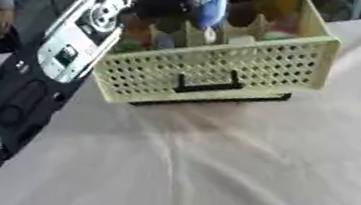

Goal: Pick up objects from table and place into drawer.

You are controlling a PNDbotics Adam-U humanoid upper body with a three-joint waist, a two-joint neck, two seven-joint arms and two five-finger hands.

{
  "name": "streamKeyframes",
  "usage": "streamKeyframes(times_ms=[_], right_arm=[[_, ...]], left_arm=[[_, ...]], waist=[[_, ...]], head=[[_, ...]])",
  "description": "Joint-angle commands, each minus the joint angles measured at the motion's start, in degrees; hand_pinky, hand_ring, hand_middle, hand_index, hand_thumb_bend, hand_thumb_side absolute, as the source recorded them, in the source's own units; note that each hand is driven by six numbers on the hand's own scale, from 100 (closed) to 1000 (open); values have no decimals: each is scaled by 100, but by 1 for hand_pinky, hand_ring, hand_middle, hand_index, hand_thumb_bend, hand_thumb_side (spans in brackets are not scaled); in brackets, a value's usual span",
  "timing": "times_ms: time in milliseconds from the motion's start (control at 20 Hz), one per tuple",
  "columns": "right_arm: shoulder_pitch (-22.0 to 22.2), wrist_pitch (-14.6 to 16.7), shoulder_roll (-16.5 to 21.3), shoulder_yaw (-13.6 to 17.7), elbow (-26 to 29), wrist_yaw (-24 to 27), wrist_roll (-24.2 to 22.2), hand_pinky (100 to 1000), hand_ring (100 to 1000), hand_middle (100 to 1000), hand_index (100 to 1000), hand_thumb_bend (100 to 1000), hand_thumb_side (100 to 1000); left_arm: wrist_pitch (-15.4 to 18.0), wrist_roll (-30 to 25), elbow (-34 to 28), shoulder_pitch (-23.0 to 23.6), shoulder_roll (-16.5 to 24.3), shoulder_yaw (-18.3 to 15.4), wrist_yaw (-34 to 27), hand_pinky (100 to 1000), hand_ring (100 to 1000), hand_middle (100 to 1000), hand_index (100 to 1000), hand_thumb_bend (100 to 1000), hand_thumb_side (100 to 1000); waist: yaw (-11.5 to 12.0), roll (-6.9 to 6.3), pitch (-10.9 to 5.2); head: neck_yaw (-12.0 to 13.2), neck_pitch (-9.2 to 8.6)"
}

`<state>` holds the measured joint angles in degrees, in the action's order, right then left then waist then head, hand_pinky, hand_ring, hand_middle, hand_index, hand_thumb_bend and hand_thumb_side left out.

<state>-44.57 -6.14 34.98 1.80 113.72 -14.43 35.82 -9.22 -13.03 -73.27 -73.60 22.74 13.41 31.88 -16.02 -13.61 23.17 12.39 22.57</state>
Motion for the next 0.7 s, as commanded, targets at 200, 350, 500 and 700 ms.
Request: streamKeyframes(times_ms=[200,350,500,700], right_arm=[[-42,-30,65,69,87,64,32,486,470,440,682,159,505],[-36,-45,59,62,87,67,28,486,470,439,681,160,504],[-3,-55,83,50,87,65,15,487,471,440,681,159,507],[85,-59,213,35,87,19,-34,492,475,443,684,162,524]], left_arm=[[-37,-237,28,67,61,19,86,580,837,995,1000,539,823],[-56,-199,-80,79,80,-4,-1,574,832,991,1000,520,837],[-45,171,-354,120,183,-91,-67,553,812,975,998,497,889],[-100,1116,-1264,375,567,-310,-399,521,770,937,945,429,937]], waist=[[14,67,-90],[26,67,-94],[74,67,-124],[228,104,-194]], head=[[-53,45],[-64,64],[-99,121],[-235,253]])
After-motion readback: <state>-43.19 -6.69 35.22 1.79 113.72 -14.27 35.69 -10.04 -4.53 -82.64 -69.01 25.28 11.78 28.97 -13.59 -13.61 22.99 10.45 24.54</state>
